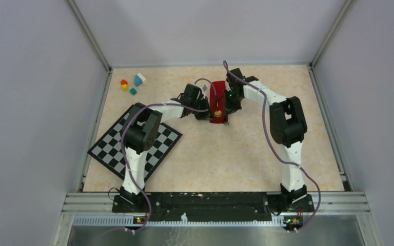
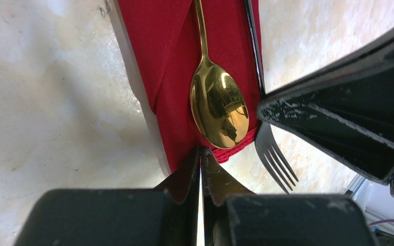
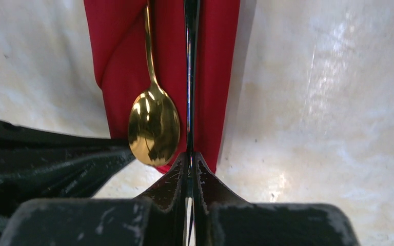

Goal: Fold the napkin into a case and place the utensils inside
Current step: Insert the fork into the folded napkin.

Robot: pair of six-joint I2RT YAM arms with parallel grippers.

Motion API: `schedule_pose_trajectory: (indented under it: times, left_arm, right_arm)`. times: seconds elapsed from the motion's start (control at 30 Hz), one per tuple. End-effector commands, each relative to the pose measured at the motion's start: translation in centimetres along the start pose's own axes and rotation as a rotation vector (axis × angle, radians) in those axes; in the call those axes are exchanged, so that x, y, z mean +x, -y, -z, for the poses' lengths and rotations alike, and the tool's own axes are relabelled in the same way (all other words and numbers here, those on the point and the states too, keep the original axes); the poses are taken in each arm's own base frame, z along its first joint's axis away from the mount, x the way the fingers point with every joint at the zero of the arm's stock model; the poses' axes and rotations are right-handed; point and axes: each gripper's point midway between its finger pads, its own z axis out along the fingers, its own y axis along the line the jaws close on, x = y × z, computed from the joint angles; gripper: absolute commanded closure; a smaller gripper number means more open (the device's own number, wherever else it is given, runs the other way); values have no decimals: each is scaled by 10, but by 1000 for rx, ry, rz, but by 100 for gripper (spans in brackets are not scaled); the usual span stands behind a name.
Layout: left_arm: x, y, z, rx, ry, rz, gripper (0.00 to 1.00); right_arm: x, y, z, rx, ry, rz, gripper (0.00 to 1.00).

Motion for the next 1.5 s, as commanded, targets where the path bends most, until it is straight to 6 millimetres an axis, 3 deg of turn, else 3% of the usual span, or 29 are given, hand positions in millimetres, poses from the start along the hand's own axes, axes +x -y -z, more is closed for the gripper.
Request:
schedule_pose_trajectory:
  times: [0.0, 0.3, 0.8, 1.03, 1.1, 1.17, 1.27, 1.4, 1.47]
  left_arm:
    - [9, -19, -5, -48, -15, -14, 93]
    - [9, -21, -5, -54, -15, -16, 94]
    - [11, -20, -5, -49, -18, -13, 94]
    - [10, -18, -4, -46, -16, -13, 94]
    - [10, -15, -3, -35, -22, -12, 90]
    - [10, -8, 0, -10, -31, -2, 84]
    - [4, 4, 8, 15, -16, 9, 70]
    - [-6, 10, 21, -9, 29, 23, 54]
    - [-8, 15, 28, -11, 36, 34, 51]
  right_arm:
    - [-36, -14, -1, -12, 99, -9, 100]
    - [-61, -17, -6, 1, 147, -15, 100]
    - [-82, -12, -16, 7, 177, -20, 100]
    - [-81, -15, -25, -15, 169, -13, 100]
    - [-81, -18, -24, -34, 167, -8, 99]
    - [-81, -21, -19, -47, 171, 0, 91]
    - [-85, -25, -2, -61, 209, 10, 77]
    - [-85, -27, 23, -57, 235, 28, 67]
    - [-83, -30, 38, -66, 248, 31, 65]
